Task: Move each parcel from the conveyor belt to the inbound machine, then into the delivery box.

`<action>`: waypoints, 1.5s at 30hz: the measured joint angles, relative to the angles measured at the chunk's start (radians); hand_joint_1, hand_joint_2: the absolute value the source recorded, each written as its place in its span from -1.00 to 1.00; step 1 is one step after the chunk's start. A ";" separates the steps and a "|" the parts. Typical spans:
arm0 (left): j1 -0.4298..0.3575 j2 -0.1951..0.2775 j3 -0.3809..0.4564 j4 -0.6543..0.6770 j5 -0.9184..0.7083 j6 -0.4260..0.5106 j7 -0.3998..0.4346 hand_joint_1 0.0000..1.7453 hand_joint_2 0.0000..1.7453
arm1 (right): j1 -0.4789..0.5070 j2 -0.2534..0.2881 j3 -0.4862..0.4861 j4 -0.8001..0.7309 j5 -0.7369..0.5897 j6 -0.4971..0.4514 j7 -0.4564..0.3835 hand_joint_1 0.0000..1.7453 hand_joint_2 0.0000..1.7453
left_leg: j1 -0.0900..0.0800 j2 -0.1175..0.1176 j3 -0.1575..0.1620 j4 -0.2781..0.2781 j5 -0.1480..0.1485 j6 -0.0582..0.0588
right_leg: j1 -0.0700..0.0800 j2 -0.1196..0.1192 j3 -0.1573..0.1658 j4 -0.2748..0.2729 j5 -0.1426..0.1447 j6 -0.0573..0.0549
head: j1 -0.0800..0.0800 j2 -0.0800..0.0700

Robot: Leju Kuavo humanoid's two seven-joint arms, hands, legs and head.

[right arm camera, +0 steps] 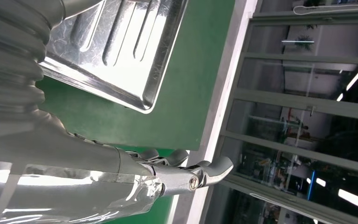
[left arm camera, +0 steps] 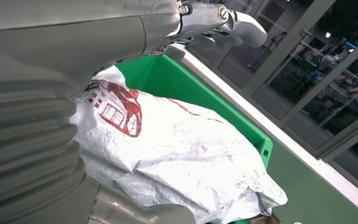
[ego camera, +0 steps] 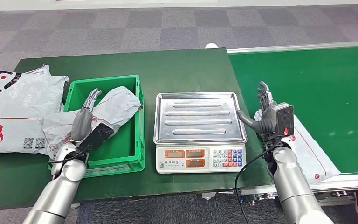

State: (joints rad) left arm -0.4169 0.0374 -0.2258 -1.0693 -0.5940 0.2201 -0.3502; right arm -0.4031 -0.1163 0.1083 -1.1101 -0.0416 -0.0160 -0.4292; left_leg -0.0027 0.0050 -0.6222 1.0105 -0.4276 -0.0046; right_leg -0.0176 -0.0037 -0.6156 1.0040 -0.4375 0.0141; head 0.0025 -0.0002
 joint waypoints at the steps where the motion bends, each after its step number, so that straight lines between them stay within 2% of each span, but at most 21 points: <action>1: -0.001 -0.001 0.000 0.003 0.000 0.000 0.000 -1.00 1.00 | 0.000 0.000 0.000 0.002 0.000 0.000 0.000 -1.00 1.00 | 0.000 0.000 0.000 0.000 0.000 0.000 | 0.000 0.000 0.000 0.000 0.000 0.000 | 0.000 0.000; 38: -0.004 -0.003 0.000 0.017 0.004 -0.003 0.001 -1.00 1.00 | -0.002 0.001 0.000 0.011 0.003 -0.002 0.002 -1.00 1.00 | 0.000 0.000 0.000 0.000 0.000 0.000 | 0.000 0.000 0.000 0.000 0.000 0.000 | 0.000 0.000; 40: -0.025 -0.027 0.007 0.042 0.069 -0.063 0.033 -1.00 1.00 | -0.021 -0.011 0.015 0.047 0.070 -0.062 0.062 -1.00 1.00 | 0.000 -0.001 0.000 0.000 0.000 0.001 | 0.000 -0.001 -0.001 -0.001 0.000 0.000 | -0.001 0.000; 41: -0.055 -0.059 0.018 0.079 0.153 -0.139 0.055 -1.00 1.00 | -0.050 -0.028 0.035 0.104 0.156 -0.128 0.141 -1.00 1.00 | -0.001 -0.003 -0.001 0.002 0.001 0.002 | 0.000 -0.004 -0.001 -0.001 0.000 0.001 | -0.001 0.000; 43: -0.145 -0.151 0.040 0.188 0.433 -0.376 0.072 -1.00 1.00 | -0.127 -0.076 0.076 0.277 0.449 -0.283 0.404 -1.00 1.00 | -0.001 -0.016 -0.007 0.004 0.005 0.007 | 0.000 -0.018 0.000 -0.001 0.000 0.005 | -0.001 0.000; 45: -0.219 -0.225 0.044 0.282 0.716 -0.585 0.045 -1.00 1.00 | -0.183 -0.113 0.089 0.421 0.770 -0.368 0.650 -1.00 1.00 | -0.001 -0.027 -0.013 0.006 0.009 0.010 | -0.001 -0.030 0.001 -0.001 0.002 0.007 | 0.002 0.000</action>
State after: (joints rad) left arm -0.6355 -0.1881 -0.1819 -0.7869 0.1224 -0.3652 -0.3052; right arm -0.5858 -0.2289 0.1968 -0.6894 0.7283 -0.3836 0.2205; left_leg -0.0035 -0.0223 -0.6353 1.0161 -0.4189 0.0052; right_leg -0.0182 -0.0336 -0.6150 1.0030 -0.4353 0.0214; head 0.0040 -0.0003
